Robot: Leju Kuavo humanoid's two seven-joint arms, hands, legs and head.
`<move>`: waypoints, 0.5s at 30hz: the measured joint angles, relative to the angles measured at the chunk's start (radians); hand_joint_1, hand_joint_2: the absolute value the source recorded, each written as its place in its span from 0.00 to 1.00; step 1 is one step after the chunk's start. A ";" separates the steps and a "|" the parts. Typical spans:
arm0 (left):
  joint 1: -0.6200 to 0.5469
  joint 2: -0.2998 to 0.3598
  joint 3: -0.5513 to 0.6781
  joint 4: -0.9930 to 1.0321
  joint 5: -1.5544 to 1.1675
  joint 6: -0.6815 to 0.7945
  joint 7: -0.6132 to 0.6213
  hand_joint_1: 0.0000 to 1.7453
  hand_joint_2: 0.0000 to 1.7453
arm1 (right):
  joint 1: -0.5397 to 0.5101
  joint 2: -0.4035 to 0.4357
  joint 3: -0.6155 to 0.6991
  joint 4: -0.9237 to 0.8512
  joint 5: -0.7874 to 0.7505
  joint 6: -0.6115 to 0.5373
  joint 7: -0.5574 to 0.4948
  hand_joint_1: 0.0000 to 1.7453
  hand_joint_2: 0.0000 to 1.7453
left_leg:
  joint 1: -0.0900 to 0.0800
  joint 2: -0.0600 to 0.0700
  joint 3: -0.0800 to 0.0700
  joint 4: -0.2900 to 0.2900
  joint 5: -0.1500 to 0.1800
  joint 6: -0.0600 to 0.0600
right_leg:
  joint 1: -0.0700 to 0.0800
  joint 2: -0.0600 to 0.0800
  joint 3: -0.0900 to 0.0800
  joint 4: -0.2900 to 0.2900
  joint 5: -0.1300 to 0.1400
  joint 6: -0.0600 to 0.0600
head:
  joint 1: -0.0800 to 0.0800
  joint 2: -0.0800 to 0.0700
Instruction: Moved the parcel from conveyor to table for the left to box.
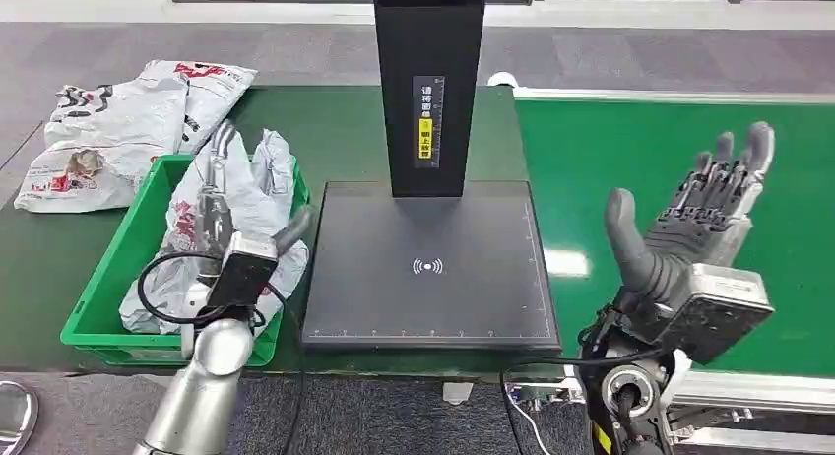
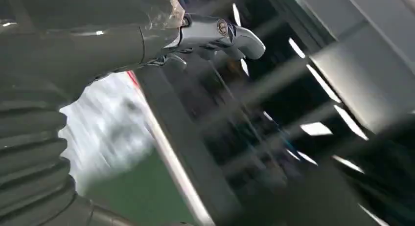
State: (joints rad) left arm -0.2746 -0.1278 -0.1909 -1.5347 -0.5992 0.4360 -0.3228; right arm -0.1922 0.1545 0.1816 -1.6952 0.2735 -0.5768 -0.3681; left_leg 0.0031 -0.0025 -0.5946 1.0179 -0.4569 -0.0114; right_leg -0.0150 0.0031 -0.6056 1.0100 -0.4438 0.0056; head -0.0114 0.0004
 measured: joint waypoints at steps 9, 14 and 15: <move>-0.030 -0.045 -0.186 0.014 0.190 -0.048 -0.055 0.00 1.00 | 0.020 0.002 0.008 0.094 -0.017 0.014 0.011 0.00 1.00 | 0.000 0.000 0.000 0.000 0.000 0.000 | 0.001 0.000 0.000 0.000 0.000 0.000 | 0.000 0.000; -0.045 -0.048 -0.212 0.037 0.227 -0.044 -0.063 0.00 1.00 | 0.034 0.002 0.007 0.106 -0.026 0.006 0.008 0.00 1.00 | 0.001 0.000 0.000 0.000 0.000 0.000 | 0.001 0.000 -0.001 0.000 0.000 0.000 | 0.000 0.000; -0.046 -0.048 -0.214 0.039 0.234 -0.045 -0.063 0.00 1.00 | 0.036 0.002 0.007 0.107 -0.026 0.007 0.008 0.00 1.00 | 0.001 0.000 0.000 0.000 0.000 0.000 | 0.001 0.000 -0.001 0.000 0.000 0.000 | 0.000 0.000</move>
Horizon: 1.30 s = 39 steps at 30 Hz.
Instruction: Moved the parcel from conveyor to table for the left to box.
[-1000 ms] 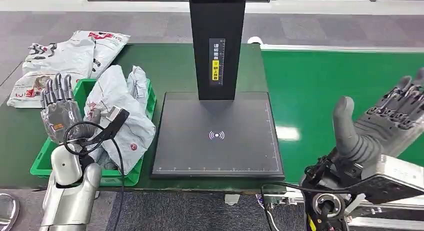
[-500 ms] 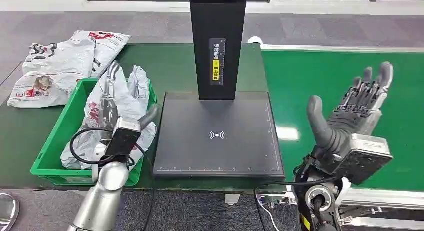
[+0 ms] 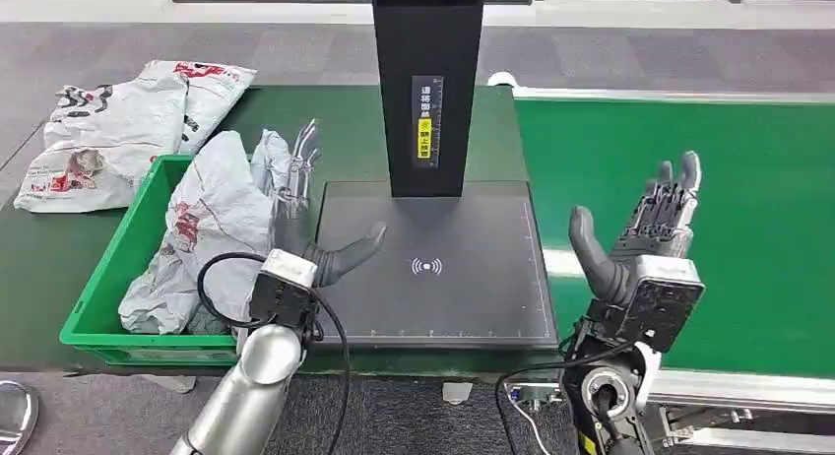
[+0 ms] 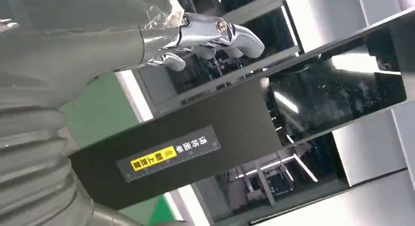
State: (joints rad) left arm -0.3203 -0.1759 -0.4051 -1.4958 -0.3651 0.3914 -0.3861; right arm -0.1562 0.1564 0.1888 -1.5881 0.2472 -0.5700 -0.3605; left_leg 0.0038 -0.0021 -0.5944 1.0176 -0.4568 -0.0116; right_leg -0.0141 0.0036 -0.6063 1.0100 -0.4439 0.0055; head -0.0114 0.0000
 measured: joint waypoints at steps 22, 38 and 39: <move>0.122 0.010 0.006 0.240 0.097 -0.038 0.017 0.00 1.00 | 0.111 -0.002 -0.003 0.192 0.010 0.096 0.056 0.00 1.00 | 0.000 0.000 -0.001 0.000 -0.002 0.000 | 0.000 0.000 0.000 0.000 -0.002 0.001 | 0.000 0.000; 0.167 0.017 0.030 0.211 0.069 -0.035 0.020 0.00 1.00 | 0.118 -0.002 -0.003 0.236 -0.003 0.106 0.055 0.00 1.00 | 0.000 0.000 -0.001 0.000 -0.002 0.000 | 0.000 -0.001 0.000 0.000 -0.002 0.001 | 0.000 0.000; 0.167 0.017 0.031 0.210 0.068 -0.035 0.020 0.00 1.00 | 0.118 -0.002 -0.003 0.238 -0.003 0.108 0.055 0.00 1.00 | 0.000 0.000 -0.001 0.000 -0.002 0.000 | 0.000 -0.001 0.000 0.000 -0.002 0.001 | 0.000 0.000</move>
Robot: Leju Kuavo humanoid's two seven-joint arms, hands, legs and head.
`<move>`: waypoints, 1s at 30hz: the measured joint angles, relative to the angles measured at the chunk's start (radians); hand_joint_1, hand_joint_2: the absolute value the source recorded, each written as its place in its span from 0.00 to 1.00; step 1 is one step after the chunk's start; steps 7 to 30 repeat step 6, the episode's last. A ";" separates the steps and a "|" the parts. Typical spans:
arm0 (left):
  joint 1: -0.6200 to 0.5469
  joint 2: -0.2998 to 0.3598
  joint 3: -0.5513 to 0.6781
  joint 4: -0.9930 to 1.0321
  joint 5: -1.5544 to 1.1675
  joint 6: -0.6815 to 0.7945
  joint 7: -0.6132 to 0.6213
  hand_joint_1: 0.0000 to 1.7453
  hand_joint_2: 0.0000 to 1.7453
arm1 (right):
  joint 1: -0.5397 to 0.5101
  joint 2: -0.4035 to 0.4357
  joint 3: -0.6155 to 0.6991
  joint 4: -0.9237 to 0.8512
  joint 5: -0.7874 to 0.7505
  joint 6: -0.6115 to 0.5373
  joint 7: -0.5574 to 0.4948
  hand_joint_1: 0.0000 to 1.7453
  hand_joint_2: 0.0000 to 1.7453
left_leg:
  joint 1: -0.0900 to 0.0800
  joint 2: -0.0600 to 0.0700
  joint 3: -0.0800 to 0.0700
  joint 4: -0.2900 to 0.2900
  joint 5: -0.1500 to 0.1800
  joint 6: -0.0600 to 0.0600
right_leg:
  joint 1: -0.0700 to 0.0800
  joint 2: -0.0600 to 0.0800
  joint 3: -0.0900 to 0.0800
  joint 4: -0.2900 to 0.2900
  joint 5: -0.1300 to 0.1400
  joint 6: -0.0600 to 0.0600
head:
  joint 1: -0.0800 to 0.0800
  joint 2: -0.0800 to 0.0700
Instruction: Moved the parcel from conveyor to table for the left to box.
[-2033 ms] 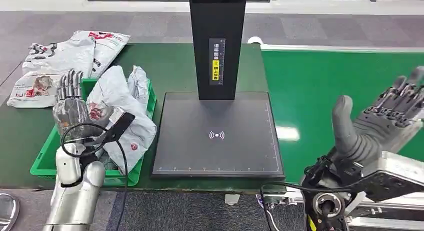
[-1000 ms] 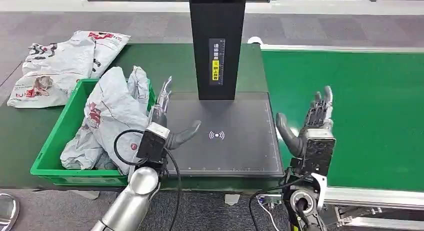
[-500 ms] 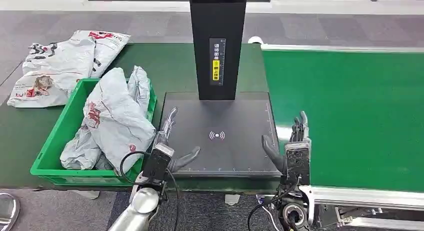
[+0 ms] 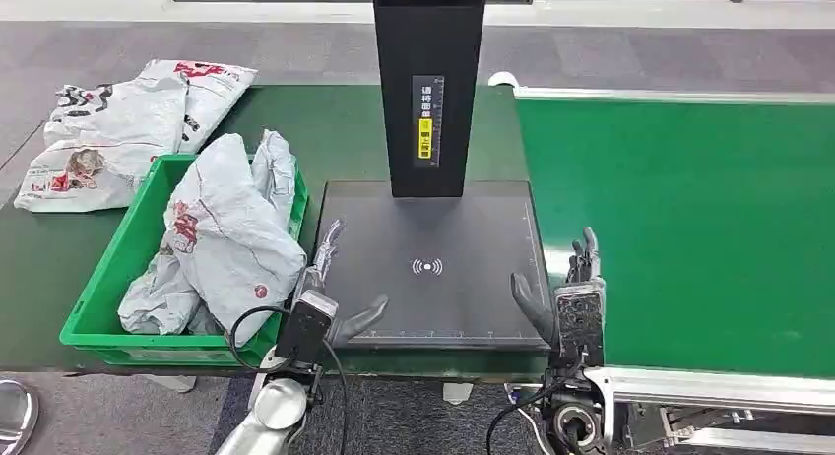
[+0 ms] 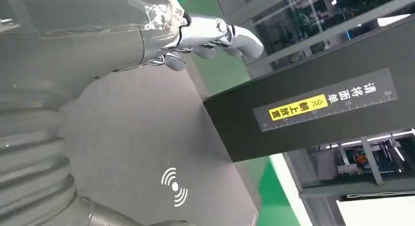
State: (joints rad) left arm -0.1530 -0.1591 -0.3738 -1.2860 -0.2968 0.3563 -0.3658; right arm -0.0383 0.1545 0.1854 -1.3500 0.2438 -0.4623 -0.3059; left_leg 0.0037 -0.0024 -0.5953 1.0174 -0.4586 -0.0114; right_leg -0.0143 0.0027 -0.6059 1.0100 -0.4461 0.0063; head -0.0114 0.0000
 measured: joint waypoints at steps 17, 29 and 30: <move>0.000 0.000 0.000 0.000 -0.002 -0.015 0.000 0.00 1.00 | -0.002 0.000 0.000 0.013 -0.001 0.014 0.000 0.00 1.00 | 0.000 0.000 0.000 0.000 0.000 0.000 | 0.000 0.000 0.000 0.000 0.000 0.000 | 0.000 0.000; 0.000 0.000 0.000 0.000 -0.002 -0.015 0.000 0.00 1.00 | -0.002 0.000 0.000 0.013 -0.001 0.014 0.000 0.00 1.00 | 0.000 0.000 0.000 0.000 0.000 0.000 | 0.000 0.000 0.000 0.000 0.000 0.000 | 0.000 0.000; 0.000 0.000 0.000 0.000 -0.002 -0.015 0.000 0.00 1.00 | -0.002 0.000 0.000 0.013 -0.001 0.014 0.000 0.00 1.00 | 0.000 0.000 0.000 0.000 0.000 0.000 | 0.000 0.000 0.000 0.000 0.000 0.000 | 0.000 0.000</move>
